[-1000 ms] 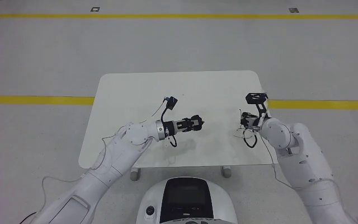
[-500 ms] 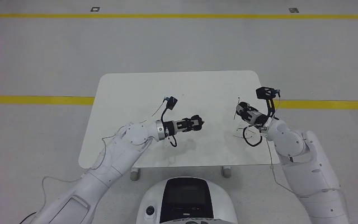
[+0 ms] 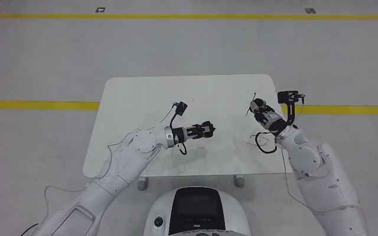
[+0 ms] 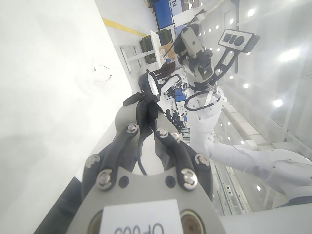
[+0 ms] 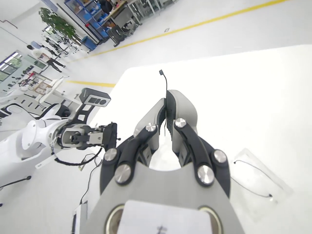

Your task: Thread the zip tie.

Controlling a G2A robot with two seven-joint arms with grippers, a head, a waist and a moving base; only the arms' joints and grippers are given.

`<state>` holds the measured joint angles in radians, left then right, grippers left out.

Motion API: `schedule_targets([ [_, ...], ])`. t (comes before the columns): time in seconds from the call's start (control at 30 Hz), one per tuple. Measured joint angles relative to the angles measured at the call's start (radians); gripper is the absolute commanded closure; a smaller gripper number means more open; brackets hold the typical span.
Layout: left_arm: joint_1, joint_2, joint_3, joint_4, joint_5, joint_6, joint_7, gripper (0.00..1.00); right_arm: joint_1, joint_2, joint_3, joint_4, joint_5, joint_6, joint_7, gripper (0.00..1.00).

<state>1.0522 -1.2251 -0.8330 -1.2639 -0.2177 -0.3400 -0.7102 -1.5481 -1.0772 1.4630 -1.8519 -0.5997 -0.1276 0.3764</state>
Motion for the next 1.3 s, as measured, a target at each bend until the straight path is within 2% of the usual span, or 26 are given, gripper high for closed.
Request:
schedule_targets([
  [0.23,0.0,0.0,0.0,0.0,0.0,0.0,0.0,1.0,-0.024,-0.01,-0.011,0.02,-0.028,-0.064,-0.204,1.0],
  [0.47,0.0,0.0,0.0,0.0,0.0,0.0,0.0,1.0,-0.036,-0.019,-0.017,0.042,-0.068,-0.122,-0.362,1.0],
  [0.63,0.0,0.0,0.0,0.0,0.0,0.0,0.0,1.0,-0.027,-0.023,-0.026,0.065,-0.069,-0.112,-0.356,1.0],
  [0.9,0.0,0.0,0.0,0.0,0.0,0.0,0.0,1.0,-0.027,-0.023,-0.025,0.065,-0.07,-0.112,-0.357,1.0],
  [1.0,0.0,0.0,0.0,0.0,0.0,0.0,0.0,1.0,-0.025,-0.025,-0.029,0.048,-0.069,-0.128,-0.375,1.0],
  [1.13,0.0,0.0,0.0,0.0,0.0,0.0,0.0,1.0,-0.034,-0.033,-0.065,0.032,-0.122,-0.142,-0.442,1.0],
  [1.3,0.0,0.0,0.0,0.0,0.0,0.0,0.0,1.0,-0.029,-0.04,-0.111,0.035,-0.177,-0.124,-0.44,1.0],
])
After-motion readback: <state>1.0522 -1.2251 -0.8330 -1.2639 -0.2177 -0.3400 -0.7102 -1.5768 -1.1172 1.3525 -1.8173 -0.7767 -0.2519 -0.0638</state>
